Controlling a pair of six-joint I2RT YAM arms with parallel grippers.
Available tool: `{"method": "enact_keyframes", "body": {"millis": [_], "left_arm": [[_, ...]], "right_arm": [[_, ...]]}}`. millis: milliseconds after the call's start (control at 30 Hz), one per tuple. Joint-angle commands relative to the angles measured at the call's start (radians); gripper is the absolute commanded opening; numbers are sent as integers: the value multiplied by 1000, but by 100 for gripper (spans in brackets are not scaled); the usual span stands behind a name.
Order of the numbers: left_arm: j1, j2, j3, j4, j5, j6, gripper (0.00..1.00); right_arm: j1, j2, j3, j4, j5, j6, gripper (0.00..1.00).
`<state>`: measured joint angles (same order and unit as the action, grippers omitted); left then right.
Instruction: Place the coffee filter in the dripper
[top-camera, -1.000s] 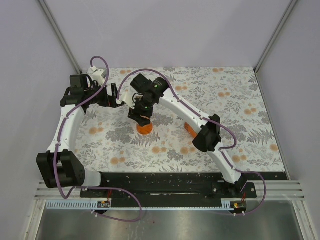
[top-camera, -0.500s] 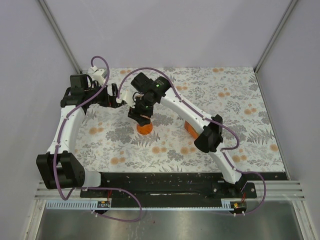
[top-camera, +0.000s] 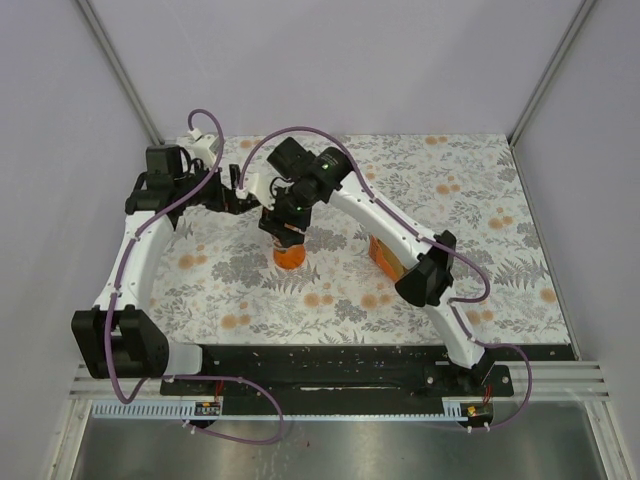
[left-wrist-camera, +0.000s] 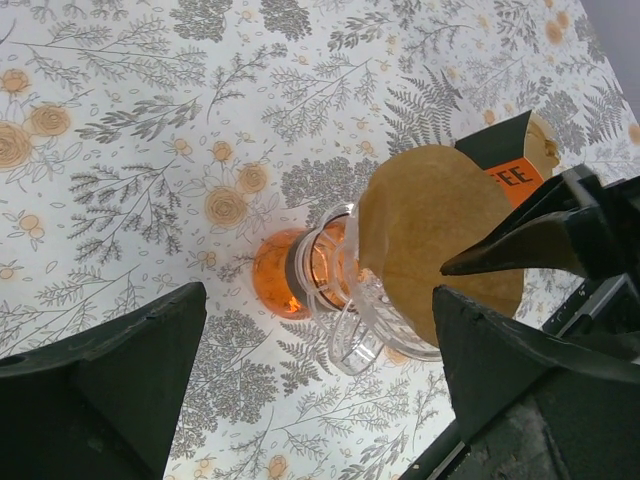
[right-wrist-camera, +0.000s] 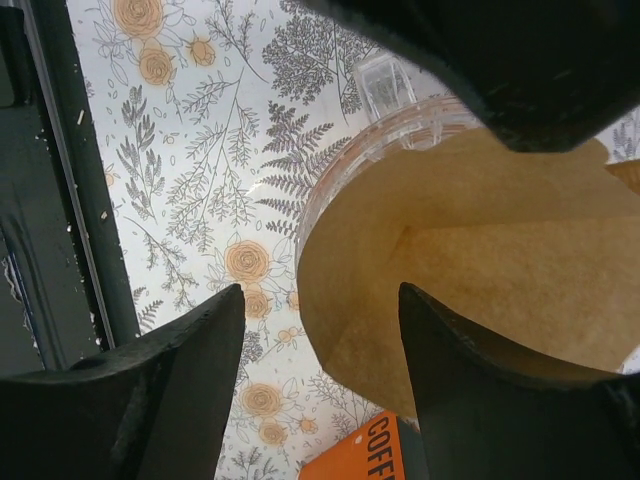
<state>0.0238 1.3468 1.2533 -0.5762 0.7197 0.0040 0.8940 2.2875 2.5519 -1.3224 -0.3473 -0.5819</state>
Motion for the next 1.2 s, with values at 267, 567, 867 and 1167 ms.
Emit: {"method": "enact_keyframes", "body": {"millis": [267, 567, 867, 1167], "left_arm": [[-68, -31, 38, 9, 11, 22, 99], [-56, -49, 29, 22, -8, 33, 99], [96, -97, -18, 113, -61, 5, 99], [208, -166, -216, 326, -236, -36, 99]], "right_arm": [[16, -229, -42, 190, -87, 43, 71], [-42, -330, -149, 308, 149, 232, 72], [-285, -673, -790, 744, 274, 484, 75], [-578, -954, -1275, 1028, 392, 636, 77]]}}
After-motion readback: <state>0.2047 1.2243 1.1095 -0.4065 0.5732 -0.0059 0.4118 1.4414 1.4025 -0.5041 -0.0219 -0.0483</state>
